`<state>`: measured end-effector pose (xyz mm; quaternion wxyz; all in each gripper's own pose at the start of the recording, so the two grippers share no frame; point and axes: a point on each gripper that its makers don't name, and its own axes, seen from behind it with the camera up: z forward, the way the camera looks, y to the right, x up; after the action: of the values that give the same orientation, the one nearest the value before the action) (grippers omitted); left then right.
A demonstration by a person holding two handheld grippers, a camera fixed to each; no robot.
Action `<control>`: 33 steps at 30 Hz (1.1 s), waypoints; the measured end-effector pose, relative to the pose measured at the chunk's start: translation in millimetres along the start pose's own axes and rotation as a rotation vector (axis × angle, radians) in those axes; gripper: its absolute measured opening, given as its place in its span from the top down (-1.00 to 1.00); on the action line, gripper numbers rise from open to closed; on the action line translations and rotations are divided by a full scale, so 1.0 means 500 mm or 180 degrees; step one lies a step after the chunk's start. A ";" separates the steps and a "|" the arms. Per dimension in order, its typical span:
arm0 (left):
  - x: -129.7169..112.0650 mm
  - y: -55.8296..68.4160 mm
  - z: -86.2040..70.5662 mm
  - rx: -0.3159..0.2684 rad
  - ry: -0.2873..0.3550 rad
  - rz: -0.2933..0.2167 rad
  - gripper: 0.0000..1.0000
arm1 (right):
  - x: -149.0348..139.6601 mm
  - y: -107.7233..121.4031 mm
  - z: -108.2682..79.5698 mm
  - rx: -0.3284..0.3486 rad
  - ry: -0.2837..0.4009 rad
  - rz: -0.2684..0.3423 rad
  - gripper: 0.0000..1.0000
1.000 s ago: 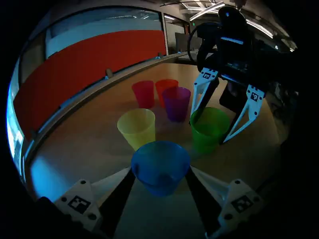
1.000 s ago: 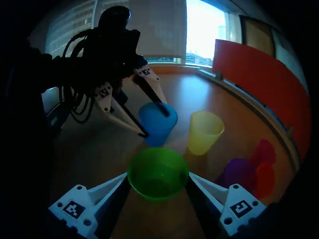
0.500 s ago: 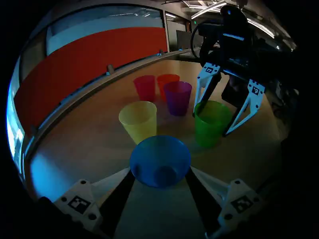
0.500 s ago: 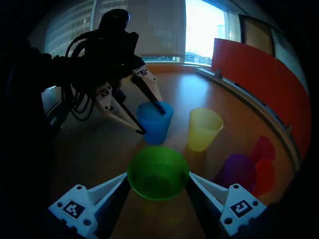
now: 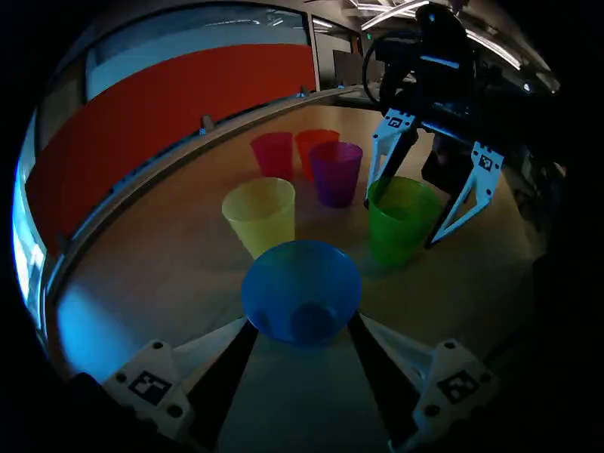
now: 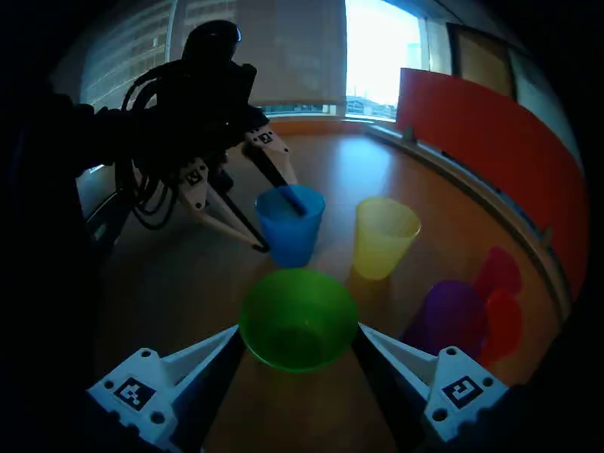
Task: Pour water
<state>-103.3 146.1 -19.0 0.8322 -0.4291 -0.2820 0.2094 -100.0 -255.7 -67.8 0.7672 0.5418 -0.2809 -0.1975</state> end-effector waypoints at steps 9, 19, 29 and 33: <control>-0.018 0.002 -0.004 -0.0002 -0.0080 0.0028 -0.72 | -0.018 0.003 -0.008 -0.0038 -0.0031 0.0037 -0.99; -0.042 0.000 -0.022 0.0055 -0.0147 0.0053 -0.71 | -0.038 0.004 -0.027 -0.0090 -0.0058 0.0082 -0.99; -0.067 -0.001 -0.049 0.0123 -0.0203 0.0010 -0.72 | -0.051 0.006 -0.053 -0.0155 -0.0070 0.0118 -0.99; -0.074 -0.003 -0.064 0.0164 -0.0214 -0.0020 -0.72 | -0.056 0.009 -0.067 -0.0201 -0.0070 0.0138 -0.98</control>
<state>-110.1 104.5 -43.9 0.8337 -0.3994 -0.3056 0.2283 -100.0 -213.1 -78.1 0.7848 0.5090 -0.2946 -0.1956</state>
